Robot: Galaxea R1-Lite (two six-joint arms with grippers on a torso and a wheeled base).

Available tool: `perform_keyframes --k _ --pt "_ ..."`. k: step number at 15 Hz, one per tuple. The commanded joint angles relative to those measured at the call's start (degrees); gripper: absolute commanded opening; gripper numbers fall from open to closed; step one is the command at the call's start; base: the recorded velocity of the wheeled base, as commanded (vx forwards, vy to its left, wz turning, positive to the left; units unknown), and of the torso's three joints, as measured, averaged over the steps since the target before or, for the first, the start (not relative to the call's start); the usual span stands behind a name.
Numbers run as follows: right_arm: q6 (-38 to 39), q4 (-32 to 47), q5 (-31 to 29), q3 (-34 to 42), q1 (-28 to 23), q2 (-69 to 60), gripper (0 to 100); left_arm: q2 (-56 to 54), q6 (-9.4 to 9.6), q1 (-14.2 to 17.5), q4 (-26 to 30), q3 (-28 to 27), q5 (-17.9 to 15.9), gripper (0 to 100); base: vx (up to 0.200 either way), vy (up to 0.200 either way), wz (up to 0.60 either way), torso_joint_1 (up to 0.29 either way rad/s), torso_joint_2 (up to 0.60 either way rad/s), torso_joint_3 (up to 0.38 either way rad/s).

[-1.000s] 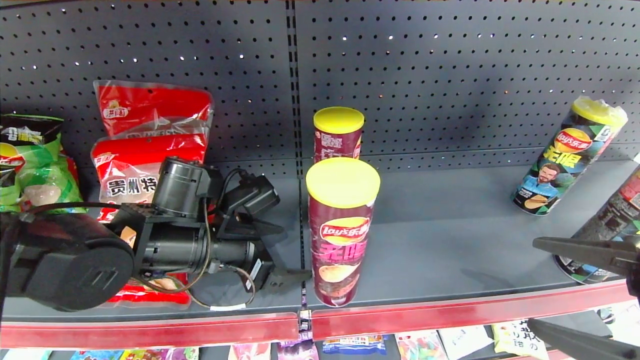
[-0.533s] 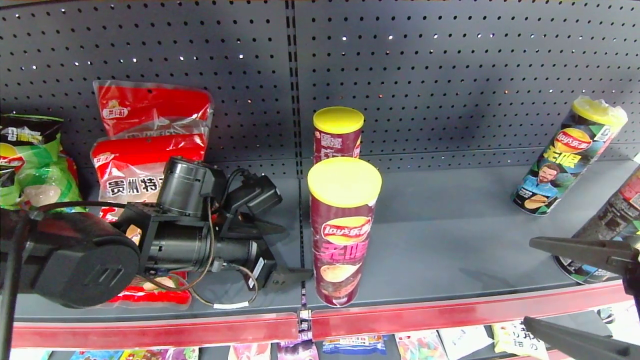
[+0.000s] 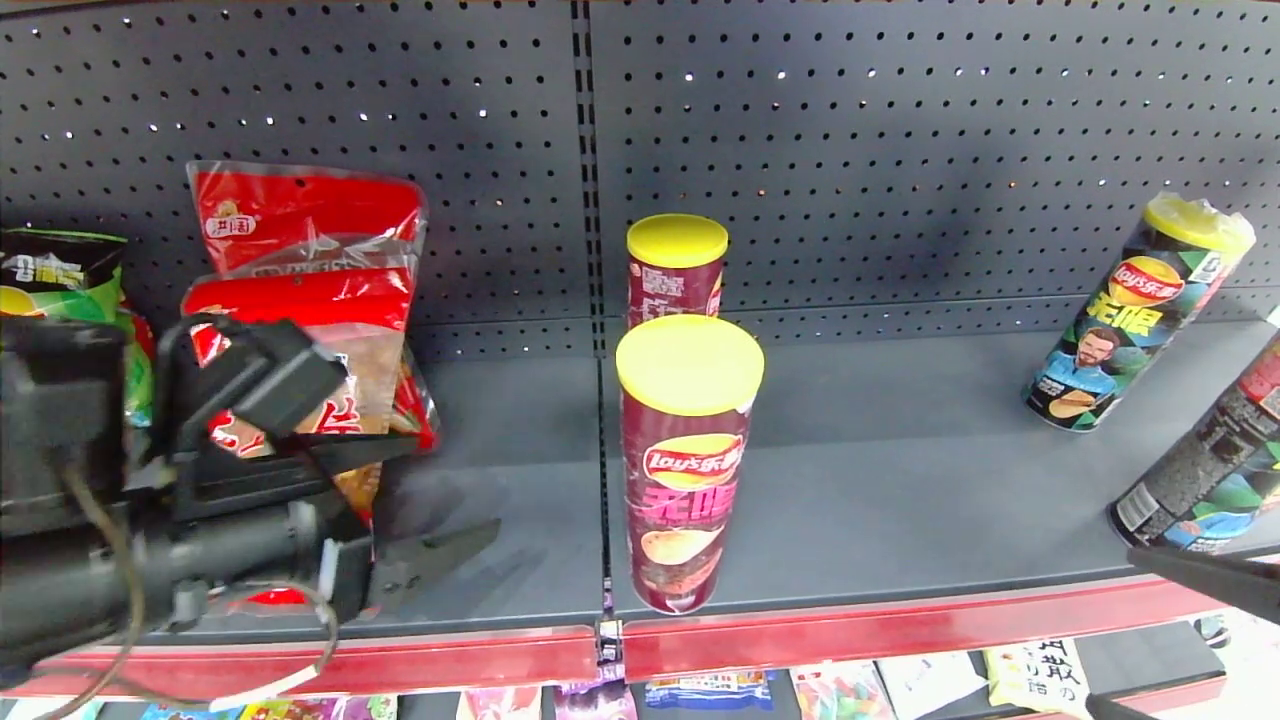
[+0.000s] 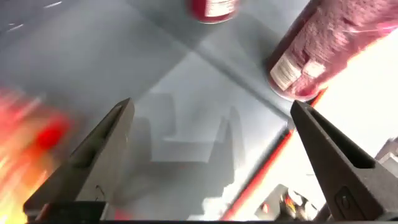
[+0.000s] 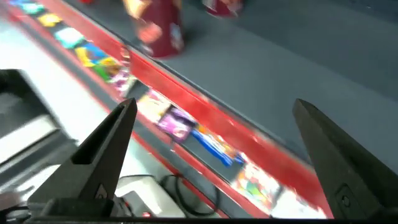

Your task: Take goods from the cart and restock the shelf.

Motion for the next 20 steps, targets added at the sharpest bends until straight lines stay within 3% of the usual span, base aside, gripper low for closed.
perform_keyframes --k 1,3,5,6,8,9,10,12,13,15,17,18,20 --pt "0.0 9.3 -7.4 3.8 -2.1 -16.6 100 -30.2 -5.86 0.7 10.7 10.2 14.3 100 0.0 0.0 0.0 0.0 0.0 0.0" --pt "0.2 22.3 -12.1 1.6 -6.3 -27.0 100 -41.6 -9.55 1.0 22.3 10.2 17.8 100 0.0 0.0 0.0 0.0 0.0 0.0" --pt "2.2 29.8 -15.7 -0.1 -12.1 -32.7 100 -52.9 -9.9 4.6 36.4 10.2 21.9 100 0.0 0.0 0.0 0.0 0.0 0.0" --pt "2.4 30.1 -16.4 -0.2 -13.7 -32.9 100 -55.2 -9.99 7.2 39.1 10.2 22.1 100 0.0 0.0 0.0 0.0 0.0 0.0" --pt "2.4 30.2 -17.1 0.3 -21.7 -32.1 100 -58.0 -10.08 21.3 44.1 10.6 22.1 100 0.0 0.0 0.0 0.0 0.0 0.0" --pt "2.4 30.3 -17.0 0.9 -24.8 -32.0 100 -59.0 -10.34 26.2 44.6 11.7 21.6 100 0.0 0.0 0.0 0.0 0.0 0.0" --pt "2.4 30.6 -16.7 1.7 -26.8 -32.5 100 -61.5 -10.34 28.2 44.5 13.7 20.6 100 0.0 0.0 0.0 0.0 0.0 0.0" --pt "2.4 30.6 -16.6 4.2 -27.9 -35.6 100 -70.1 -9.46 27.6 44.3 18.4 17.3 100 0.0 0.0 0.0 0.0 0.0 0.0" --pt "2.4 30.3 -16.5 5.9 -27.6 -37.7 100 -71.7 -9.55 25.9 43.8 18.6 16.4 100 0.0 0.0 0.0 0.0 0.0 0.0" --pt "3.5 29.3 -16.6 7.7 -27.6 -37.7 100 -72.4 -9.46 25.8 43.3 19.0 13.4 100 0.0 0.0 0.0 0.0 0.0 0.0" --pt "2.7 28.9 -16.6 9.5 -27.5 -37.7 100 -72.4 -9.2 25.8 39.3 20.0 11.9 100 0.0 0.0 0.0 0.0 0.0 0.0" --pt "3.4 28.1 -16.6 10.1 -27.6 -37.8 100 -72.4 -7.79 25.8 30.7 25.1 12.0 100 0.0 0.0 0.0 0.0 0.0 0.0" --pt "3.7 28.1 -16.1 10.0 -27.5 -37.7 100 -72.4 -6.91 25.8 16.6 31.5 11.7 100 0.0 0.0 0.0 0.0 0.0 0.0"
